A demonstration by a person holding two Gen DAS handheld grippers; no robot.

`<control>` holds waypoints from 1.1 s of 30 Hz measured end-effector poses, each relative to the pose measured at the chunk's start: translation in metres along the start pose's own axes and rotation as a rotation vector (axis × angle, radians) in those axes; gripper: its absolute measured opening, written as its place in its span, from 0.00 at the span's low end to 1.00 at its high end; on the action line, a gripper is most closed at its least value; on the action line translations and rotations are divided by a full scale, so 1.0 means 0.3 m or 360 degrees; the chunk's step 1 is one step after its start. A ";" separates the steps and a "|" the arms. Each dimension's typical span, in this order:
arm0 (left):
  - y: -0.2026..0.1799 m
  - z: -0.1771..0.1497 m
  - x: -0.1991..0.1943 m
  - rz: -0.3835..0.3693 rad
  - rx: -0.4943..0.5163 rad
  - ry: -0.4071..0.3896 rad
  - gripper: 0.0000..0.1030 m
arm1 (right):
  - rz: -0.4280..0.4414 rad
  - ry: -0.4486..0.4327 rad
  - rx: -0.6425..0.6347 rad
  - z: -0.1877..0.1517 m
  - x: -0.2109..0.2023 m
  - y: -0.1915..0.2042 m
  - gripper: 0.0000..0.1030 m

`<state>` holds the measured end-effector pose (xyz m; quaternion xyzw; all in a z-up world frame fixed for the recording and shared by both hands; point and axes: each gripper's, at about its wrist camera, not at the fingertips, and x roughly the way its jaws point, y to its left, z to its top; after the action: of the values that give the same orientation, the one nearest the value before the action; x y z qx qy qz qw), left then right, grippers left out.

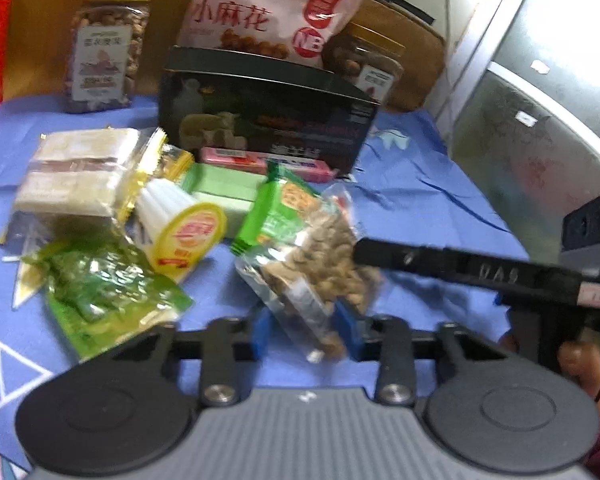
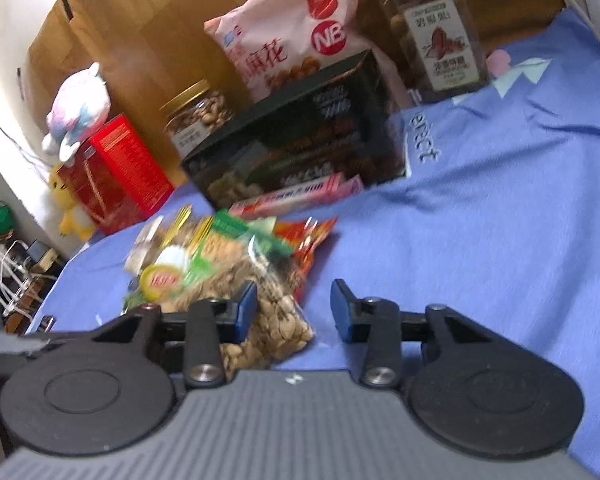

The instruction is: Organize snacks

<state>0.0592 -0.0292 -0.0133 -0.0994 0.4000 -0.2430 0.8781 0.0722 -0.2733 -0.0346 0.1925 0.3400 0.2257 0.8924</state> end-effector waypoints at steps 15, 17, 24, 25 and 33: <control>0.000 0.145 -0.256 -0.0009 0.0121 -0.0291 0.23 | 0.0160 -0.0111 -0.0046 0.035 -0.117 0.164 0.12; -0.011 0.217 -0.254 0.0011 0.0167 -0.0339 0.23 | 0.0133 -0.0170 -0.0083 0.105 -0.094 0.177 0.11; -0.013 0.488 -0.106 0.0108 0.0292 -0.0478 0.23 | 0.0000 -0.0313 -0.0158 0.350 0.060 0.162 0.11; -0.005 0.509 -0.077 0.0116 0.0299 -0.0486 0.23 | -0.0026 -0.0317 -0.0164 0.380 0.094 0.153 0.11; 0.122 0.608 0.201 0.0230 0.0206 -0.0330 0.30 | -0.0189 -0.0206 -0.0222 0.446 0.319 0.063 0.16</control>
<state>0.2428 -0.0318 0.0543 -0.0379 0.2967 -0.1929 0.9345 0.2237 -0.2320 0.0179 0.1234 0.2760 0.1826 0.9356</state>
